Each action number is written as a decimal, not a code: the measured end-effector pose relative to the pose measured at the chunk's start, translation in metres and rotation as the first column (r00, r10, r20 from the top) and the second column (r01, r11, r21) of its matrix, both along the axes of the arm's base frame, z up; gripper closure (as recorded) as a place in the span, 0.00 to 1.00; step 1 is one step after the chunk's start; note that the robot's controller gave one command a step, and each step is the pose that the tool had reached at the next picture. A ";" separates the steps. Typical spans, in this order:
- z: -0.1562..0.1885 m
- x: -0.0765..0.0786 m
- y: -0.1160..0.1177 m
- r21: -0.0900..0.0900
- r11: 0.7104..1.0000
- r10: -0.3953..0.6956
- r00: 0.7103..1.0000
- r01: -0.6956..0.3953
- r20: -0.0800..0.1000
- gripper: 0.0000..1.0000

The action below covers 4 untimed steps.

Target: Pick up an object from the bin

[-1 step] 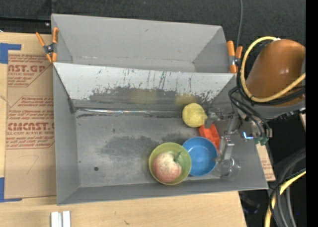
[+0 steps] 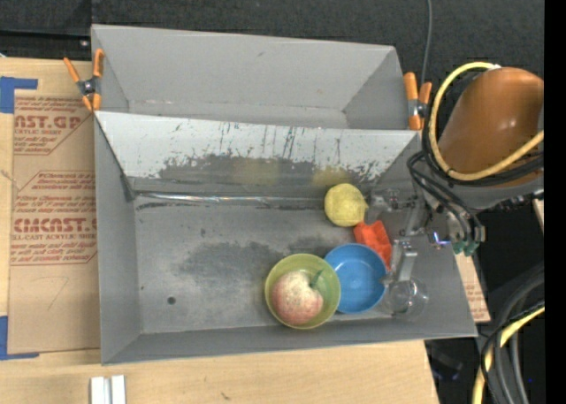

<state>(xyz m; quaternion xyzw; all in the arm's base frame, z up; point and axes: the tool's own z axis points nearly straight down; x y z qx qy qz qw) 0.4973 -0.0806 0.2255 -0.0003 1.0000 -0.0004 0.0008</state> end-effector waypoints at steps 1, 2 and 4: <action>-0.066 -0.015 0.054 0.002 1.000 -0.025 1.000 0.025 -0.009 0.00; -0.072 -0.006 0.049 0.000 1.000 -0.022 1.000 0.022 0.001 0.00; -0.156 0.006 0.056 0.002 0.916 0.401 0.916 -0.401 0.003 0.00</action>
Offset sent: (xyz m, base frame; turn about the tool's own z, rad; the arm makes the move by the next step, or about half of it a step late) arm -0.0064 0.0478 -0.0714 0.0224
